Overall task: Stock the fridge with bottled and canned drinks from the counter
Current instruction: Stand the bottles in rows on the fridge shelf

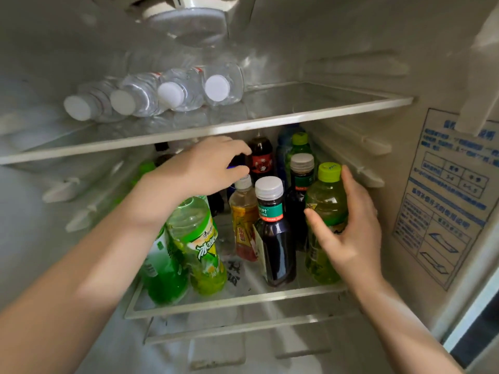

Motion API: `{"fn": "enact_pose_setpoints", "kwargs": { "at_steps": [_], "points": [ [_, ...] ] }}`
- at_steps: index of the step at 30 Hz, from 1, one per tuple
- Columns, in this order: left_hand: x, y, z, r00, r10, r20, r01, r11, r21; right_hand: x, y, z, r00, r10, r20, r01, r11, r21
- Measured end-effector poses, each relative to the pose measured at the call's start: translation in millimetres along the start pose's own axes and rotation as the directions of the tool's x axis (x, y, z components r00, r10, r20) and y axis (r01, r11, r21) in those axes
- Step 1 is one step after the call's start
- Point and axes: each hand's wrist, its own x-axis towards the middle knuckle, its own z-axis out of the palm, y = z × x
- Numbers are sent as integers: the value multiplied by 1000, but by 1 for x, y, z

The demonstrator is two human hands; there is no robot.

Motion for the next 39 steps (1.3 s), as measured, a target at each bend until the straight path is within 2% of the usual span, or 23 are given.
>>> {"fn": "enact_pose_setpoints", "kwargs": {
  "at_steps": [2, 6, 10, 15, 18, 21, 23, 27, 29, 33, 39],
  "points": [
    [-17, 1, 1, 1000, -27, -14, 28, 1000, 5, 1, -1, 1, 1000, -11, -9, 11, 1000, 0],
    [-46, -1, 1, 987, -62, -148, 64, 998, 8, 1, -1, 2, 999, -30, -13, 30, 1000, 4],
    [-60, -16, -1, 981, -191, -43, 193, 980, 51, 0, 2, 2, 1000, -29, -11, 30, 999, 29],
    [-72, -20, -6, 953, -285, 100, 280, 958, 65, 0, 2, 1, 1000, -19, 4, 19, 999, 28],
    [-69, -24, -10, 945, -327, 26, 328, 945, -21, 0, 2, 3, 1000, -9, 4, 9, 999, 44],
    [-52, -36, -16, 940, -338, -40, 337, 941, -21, 0, 1, 3, 1000, -8, -2, 9, 998, 57],
    [-34, -50, -14, 932, -362, -6, 362, 932, 0, -1, 2, 3, 1000, -3, -1, 3, 998, 61],
    [-1, -78, -3, 859, -474, 194, 454, 880, 139, 0, 3, 5, 1000, -4, -5, 4, 998, 63],
    [9, -88, 1, 838, -495, 230, 471, 868, 154, 0, 4, 5, 1000, -7, -6, 7, 998, 66],
    [23, -96, 6, 857, -456, 241, 449, 889, 90, 0, 6, 7, 1000, -11, -18, 12, 998, 66],
    [48, -69, 14, 918, -317, 239, 317, 948, 42, 1, 7, 10, 1000, -17, -24, 18, 997, 71]
  ]
}}
